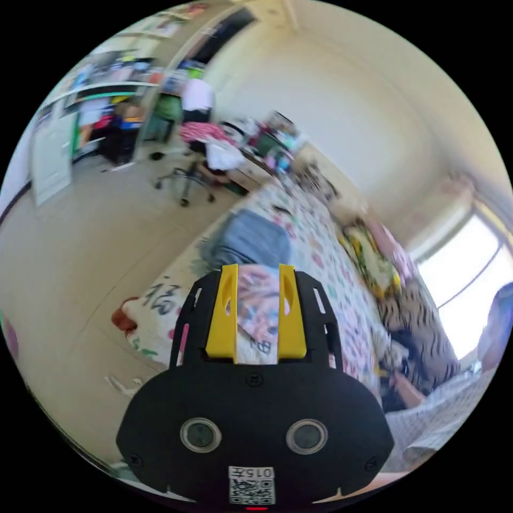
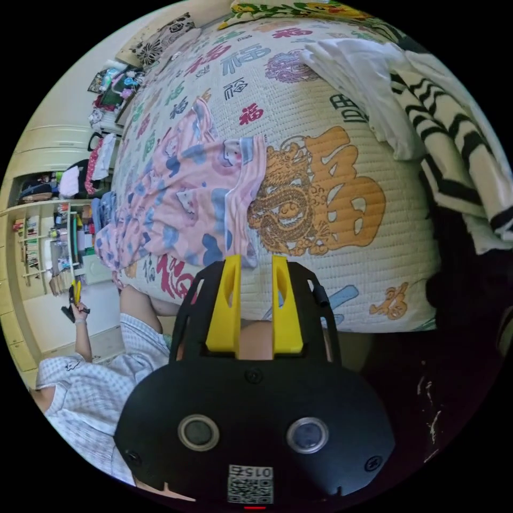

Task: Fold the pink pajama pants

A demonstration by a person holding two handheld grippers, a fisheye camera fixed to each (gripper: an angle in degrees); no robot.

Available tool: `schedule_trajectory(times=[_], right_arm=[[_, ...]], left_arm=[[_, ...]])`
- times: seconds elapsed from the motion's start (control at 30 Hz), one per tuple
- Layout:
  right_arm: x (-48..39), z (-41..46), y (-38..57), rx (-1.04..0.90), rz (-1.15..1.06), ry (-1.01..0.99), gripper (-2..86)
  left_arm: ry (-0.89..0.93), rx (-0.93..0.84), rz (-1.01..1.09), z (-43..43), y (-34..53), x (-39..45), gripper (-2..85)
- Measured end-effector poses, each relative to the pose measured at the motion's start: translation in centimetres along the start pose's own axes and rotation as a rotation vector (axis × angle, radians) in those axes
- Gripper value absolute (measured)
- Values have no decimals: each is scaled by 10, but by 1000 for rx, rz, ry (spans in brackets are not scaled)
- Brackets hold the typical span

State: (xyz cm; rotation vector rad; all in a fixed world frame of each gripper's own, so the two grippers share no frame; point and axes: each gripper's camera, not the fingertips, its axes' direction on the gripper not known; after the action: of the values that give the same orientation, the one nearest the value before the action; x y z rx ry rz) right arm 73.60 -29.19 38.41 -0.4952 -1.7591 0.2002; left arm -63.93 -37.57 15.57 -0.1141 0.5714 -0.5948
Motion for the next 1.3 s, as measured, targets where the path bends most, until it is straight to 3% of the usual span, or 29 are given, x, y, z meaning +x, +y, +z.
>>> schedule_trajectory(times=[0.07,0.17,0.27,0.33,0.47,0.57,0.63,0.77,1.07,1.2,1.3], right_arm=[[5,12,2,8,4,-84,107],[5,33,-2,6,18,-84,100],[0,35,0,39,4,-27,73],[-2,34,2,62,4,-33,69],[-14,35,6,102,-12,-30,67],[-28,37,8,133,-22,6,65],[-41,38,8,138,-49,55,59],[-67,38,4,118,-149,43,32],[-146,-36,-28,402,-317,-182,7],[-181,-17,-88,336,-311,-131,7],[-194,25,-128,209,-240,-81,10]], left_arm=[[137,-247,265,99,7,95,116],[368,-466,600,236,42,246,117],[566,-601,887,355,103,407,116],[605,-661,1055,416,149,495,117],[486,-804,1391,534,259,644,119],[303,-839,1538,601,320,696,100],[238,-931,1561,636,346,708,88],[376,-994,1462,658,343,719,18],[398,-608,1182,614,227,682,-3],[239,-576,1258,643,224,700,-3],[191,-702,1242,702,243,707,-3]])
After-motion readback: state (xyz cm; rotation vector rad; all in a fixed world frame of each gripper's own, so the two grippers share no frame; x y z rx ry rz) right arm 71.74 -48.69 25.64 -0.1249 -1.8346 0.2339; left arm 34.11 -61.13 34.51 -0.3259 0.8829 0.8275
